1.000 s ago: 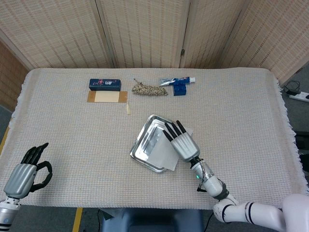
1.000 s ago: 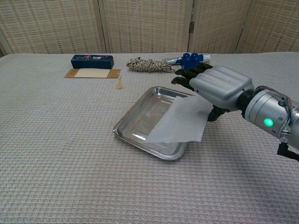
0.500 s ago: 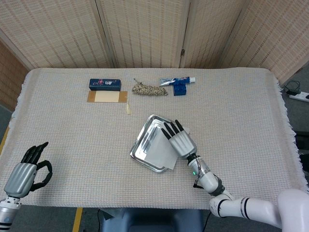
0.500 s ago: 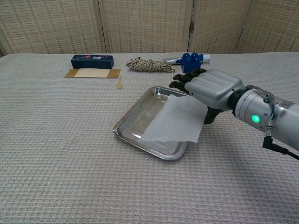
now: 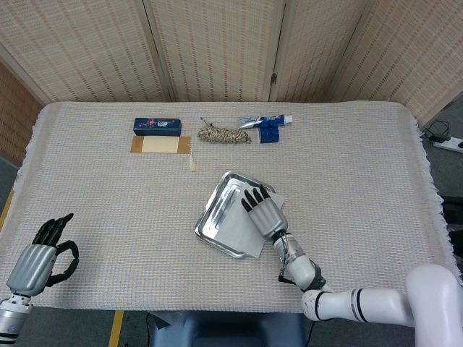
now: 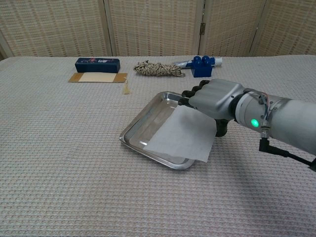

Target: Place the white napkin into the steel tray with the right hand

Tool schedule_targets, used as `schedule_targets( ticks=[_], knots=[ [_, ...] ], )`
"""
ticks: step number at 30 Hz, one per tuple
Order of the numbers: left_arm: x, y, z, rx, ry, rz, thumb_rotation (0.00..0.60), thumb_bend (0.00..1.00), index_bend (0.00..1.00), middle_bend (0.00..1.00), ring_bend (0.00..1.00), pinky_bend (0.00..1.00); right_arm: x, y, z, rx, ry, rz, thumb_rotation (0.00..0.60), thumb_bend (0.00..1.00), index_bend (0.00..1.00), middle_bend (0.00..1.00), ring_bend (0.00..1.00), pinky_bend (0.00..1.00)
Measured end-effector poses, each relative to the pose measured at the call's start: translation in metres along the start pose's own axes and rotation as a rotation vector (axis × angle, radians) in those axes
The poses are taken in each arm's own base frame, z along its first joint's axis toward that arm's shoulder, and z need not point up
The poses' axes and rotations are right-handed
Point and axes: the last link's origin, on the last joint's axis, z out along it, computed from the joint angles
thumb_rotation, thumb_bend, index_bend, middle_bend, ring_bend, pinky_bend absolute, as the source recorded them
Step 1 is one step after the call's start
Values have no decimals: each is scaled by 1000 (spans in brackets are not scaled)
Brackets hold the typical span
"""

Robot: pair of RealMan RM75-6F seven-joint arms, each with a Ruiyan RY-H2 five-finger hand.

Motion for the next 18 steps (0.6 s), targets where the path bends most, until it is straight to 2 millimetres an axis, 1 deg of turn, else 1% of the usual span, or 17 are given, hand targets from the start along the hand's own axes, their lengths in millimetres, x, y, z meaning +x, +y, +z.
schedule_targets(
  ticks=[5, 8, 14, 18],
  knots=[
    [0, 0, 0, -2, 0, 0, 600, 480, 16, 0, 0, 0, 10, -15, 5, 16, -3, -64, 600, 337, 0, 0, 0, 0],
    [1, 1, -1, -5, 2, -2, 600, 480, 18, 0, 0, 0, 10, -20, 8, 17, -7, -93, 600, 336, 0, 0, 0, 0],
    [3, 2, -2, -9, 8, -6, 600, 480, 22, 0, 0, 0, 7, -21, 13, 5, -2, -113, 600, 336, 0, 0, 0, 0],
    [2, 0, -2, -1, 4, -3, 600, 480, 24, 0, 0, 0, 5, -17, 15, 2, -4, -140, 600, 284, 0, 0, 0, 0]
  ],
)
